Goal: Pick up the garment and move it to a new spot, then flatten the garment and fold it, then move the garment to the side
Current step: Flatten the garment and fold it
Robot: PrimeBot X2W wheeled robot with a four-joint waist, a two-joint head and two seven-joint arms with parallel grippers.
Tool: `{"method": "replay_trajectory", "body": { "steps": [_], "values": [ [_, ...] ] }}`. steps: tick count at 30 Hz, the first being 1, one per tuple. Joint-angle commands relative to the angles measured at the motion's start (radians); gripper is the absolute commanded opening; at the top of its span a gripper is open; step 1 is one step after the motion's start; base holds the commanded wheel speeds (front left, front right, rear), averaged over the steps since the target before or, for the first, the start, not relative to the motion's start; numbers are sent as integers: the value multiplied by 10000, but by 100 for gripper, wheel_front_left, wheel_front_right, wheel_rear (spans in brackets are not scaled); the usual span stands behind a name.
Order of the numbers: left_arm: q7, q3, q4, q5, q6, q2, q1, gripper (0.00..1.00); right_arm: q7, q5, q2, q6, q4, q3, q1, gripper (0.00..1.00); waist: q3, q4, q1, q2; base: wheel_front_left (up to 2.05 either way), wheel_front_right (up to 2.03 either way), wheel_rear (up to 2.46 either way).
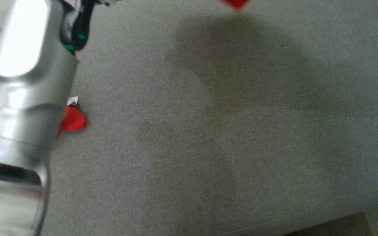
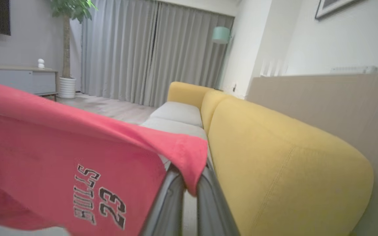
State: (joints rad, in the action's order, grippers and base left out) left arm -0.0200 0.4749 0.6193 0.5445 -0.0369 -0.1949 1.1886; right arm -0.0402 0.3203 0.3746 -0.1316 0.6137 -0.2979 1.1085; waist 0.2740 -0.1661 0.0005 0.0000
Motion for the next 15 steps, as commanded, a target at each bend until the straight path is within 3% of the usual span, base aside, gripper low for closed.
{"method": "replay_trajectory", "body": {
  "steps": [1,9,15],
  "values": [
    [-195,-424,117,-53,16,-427,273,0,-198,-16,56,9,180,202,18,0,96,99,-5,0,0,0,0],
    [-933,306,1944,240,-622,486,-1216,0,48,813,19,9,2386,-959,-1232,0,101,565,-5,0,0,0,0],
    [-958,1123,2661,206,-823,641,-2910,0,1211,2361,752,9,2300,-2906,-2737,0,-272,865,-5,0,0,0,0]
  ]
}}
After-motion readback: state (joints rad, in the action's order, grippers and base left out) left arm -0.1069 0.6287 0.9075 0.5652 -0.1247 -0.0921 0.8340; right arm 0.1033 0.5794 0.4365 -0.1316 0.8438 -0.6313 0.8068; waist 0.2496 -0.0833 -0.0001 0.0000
